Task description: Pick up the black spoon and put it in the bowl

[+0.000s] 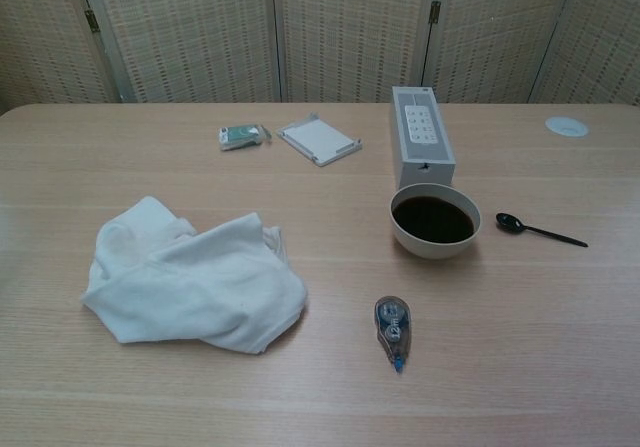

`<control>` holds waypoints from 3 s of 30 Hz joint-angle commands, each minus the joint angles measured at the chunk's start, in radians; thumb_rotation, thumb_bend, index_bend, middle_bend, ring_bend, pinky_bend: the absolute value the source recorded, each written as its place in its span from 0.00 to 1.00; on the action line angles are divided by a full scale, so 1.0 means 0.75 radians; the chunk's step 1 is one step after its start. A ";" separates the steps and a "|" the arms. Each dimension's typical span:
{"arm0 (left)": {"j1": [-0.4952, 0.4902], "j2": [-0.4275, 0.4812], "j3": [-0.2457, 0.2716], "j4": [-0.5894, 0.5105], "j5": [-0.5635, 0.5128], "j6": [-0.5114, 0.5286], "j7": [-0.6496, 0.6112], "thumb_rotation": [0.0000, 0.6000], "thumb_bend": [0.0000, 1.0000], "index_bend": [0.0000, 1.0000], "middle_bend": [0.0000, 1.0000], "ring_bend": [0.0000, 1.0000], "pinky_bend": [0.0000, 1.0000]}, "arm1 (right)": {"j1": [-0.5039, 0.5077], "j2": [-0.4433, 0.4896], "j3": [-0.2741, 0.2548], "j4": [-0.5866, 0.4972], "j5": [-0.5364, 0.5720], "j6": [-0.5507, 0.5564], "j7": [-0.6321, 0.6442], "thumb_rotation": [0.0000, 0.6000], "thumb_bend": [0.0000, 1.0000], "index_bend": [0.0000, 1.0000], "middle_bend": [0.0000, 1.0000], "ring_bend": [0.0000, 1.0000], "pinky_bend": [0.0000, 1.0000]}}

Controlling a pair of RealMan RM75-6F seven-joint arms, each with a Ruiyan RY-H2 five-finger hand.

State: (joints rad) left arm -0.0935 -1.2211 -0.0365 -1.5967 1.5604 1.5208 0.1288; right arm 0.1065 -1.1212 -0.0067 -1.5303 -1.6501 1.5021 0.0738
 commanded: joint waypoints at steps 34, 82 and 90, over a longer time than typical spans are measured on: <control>0.012 -0.011 0.002 0.029 -0.042 0.001 -0.009 1.00 0.15 0.16 0.05 0.07 0.14 | 0.431 -0.231 0.148 0.120 0.407 -0.743 -0.493 1.00 0.85 0.30 0.98 1.00 1.00; 0.042 -0.003 0.009 0.021 -0.061 0.015 -0.004 1.00 0.15 0.16 0.05 0.07 0.14 | 0.728 -0.633 0.080 0.689 0.422 -1.043 -0.309 1.00 0.92 0.30 0.98 1.00 1.00; 0.040 -0.004 0.009 0.018 -0.057 0.012 0.000 1.00 0.15 0.16 0.05 0.07 0.14 | 0.666 -0.520 0.013 0.546 0.410 -0.995 -0.368 1.00 0.92 0.30 0.98 1.00 1.00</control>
State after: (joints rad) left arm -0.0636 -1.2243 -0.0298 -1.5832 1.5179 1.5302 0.1286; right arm 0.6177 -1.5283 0.0155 -1.1025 -1.3409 0.7466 -0.1890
